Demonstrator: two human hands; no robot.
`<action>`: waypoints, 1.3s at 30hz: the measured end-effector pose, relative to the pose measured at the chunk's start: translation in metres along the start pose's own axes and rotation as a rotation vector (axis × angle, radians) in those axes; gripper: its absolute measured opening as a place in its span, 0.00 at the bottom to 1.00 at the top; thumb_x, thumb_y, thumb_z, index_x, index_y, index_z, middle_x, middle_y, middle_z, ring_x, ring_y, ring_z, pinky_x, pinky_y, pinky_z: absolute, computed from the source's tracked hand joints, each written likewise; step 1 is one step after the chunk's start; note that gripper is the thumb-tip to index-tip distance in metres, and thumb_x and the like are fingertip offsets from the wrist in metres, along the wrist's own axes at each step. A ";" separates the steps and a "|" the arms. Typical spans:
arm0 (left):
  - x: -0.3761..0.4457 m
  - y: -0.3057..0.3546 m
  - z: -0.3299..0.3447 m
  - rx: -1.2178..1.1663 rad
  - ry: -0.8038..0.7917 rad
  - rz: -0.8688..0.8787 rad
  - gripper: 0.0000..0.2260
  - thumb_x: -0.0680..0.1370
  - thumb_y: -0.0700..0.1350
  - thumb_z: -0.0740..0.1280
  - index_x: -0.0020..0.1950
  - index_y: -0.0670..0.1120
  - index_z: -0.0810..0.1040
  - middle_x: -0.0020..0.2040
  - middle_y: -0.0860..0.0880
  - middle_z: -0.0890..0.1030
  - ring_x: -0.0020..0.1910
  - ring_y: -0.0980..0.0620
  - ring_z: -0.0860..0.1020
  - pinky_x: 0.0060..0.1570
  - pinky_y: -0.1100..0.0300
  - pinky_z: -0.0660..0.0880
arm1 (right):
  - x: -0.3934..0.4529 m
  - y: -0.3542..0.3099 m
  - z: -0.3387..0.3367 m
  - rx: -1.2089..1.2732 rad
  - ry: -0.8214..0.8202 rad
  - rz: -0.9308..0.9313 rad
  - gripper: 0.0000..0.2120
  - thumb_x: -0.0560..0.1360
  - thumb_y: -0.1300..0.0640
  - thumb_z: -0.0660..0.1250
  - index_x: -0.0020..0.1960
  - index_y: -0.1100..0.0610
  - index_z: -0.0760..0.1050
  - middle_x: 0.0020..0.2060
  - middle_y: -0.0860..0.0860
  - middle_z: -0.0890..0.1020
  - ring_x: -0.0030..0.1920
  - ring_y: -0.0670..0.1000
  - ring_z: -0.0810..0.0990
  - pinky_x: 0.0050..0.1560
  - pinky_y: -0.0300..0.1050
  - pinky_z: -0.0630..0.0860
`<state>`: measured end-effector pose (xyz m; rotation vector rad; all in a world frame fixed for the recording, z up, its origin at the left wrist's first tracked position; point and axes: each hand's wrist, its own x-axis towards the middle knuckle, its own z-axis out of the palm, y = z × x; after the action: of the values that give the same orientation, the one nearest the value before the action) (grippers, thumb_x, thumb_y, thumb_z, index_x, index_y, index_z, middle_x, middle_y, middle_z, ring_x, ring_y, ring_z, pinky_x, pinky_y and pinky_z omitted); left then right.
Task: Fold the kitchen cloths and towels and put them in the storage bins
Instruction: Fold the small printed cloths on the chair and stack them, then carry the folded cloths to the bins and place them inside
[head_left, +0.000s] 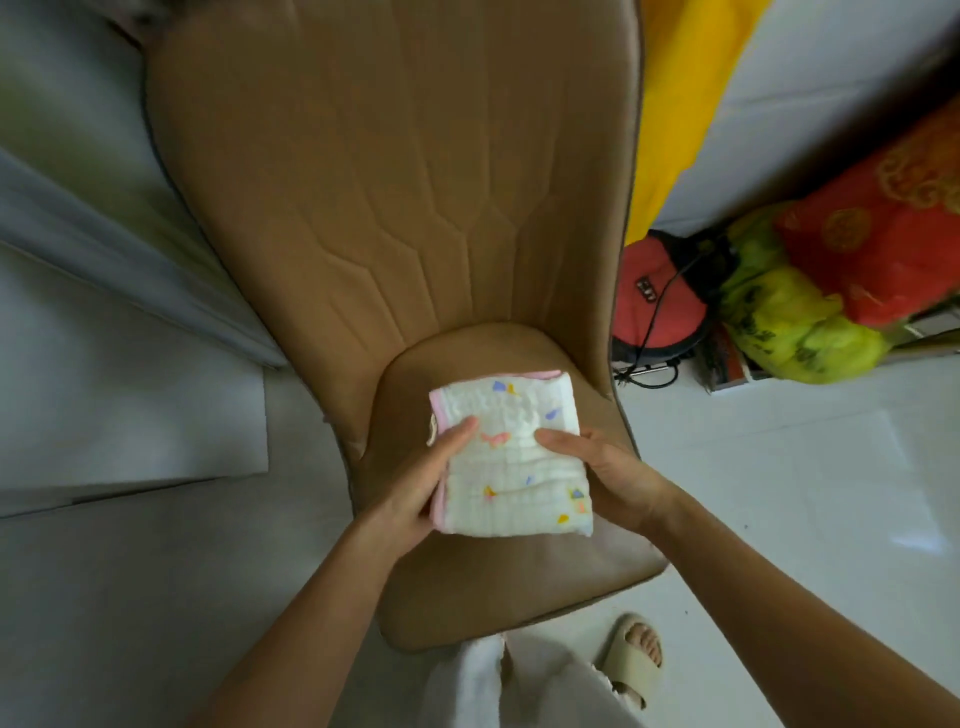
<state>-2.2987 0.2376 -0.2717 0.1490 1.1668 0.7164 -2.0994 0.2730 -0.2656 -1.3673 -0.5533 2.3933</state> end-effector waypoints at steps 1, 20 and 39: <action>-0.007 0.005 0.022 0.037 -0.041 -0.023 0.19 0.73 0.52 0.70 0.62 0.48 0.78 0.58 0.45 0.82 0.57 0.46 0.80 0.62 0.44 0.72 | -0.024 -0.010 -0.010 0.020 0.023 -0.029 0.19 0.74 0.56 0.68 0.64 0.60 0.74 0.58 0.61 0.80 0.57 0.61 0.80 0.55 0.54 0.79; -0.028 -0.111 0.666 0.748 -0.488 0.050 0.25 0.69 0.54 0.75 0.62 0.45 0.78 0.54 0.47 0.84 0.54 0.47 0.82 0.61 0.49 0.75 | -0.502 -0.115 -0.360 0.360 0.937 -0.544 0.19 0.70 0.45 0.72 0.52 0.58 0.80 0.44 0.54 0.86 0.42 0.53 0.85 0.35 0.43 0.80; 0.089 -0.018 1.083 1.019 -0.829 0.352 0.17 0.74 0.51 0.69 0.60 0.45 0.79 0.54 0.46 0.84 0.55 0.48 0.82 0.61 0.50 0.75 | -0.654 -0.365 -0.652 0.135 0.912 -0.826 0.15 0.75 0.52 0.69 0.58 0.58 0.77 0.48 0.50 0.85 0.49 0.51 0.84 0.54 0.48 0.79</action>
<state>-1.3236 0.5463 0.0948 1.3961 0.5903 0.2268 -1.1819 0.3984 0.0930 -1.5573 -0.5165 1.0028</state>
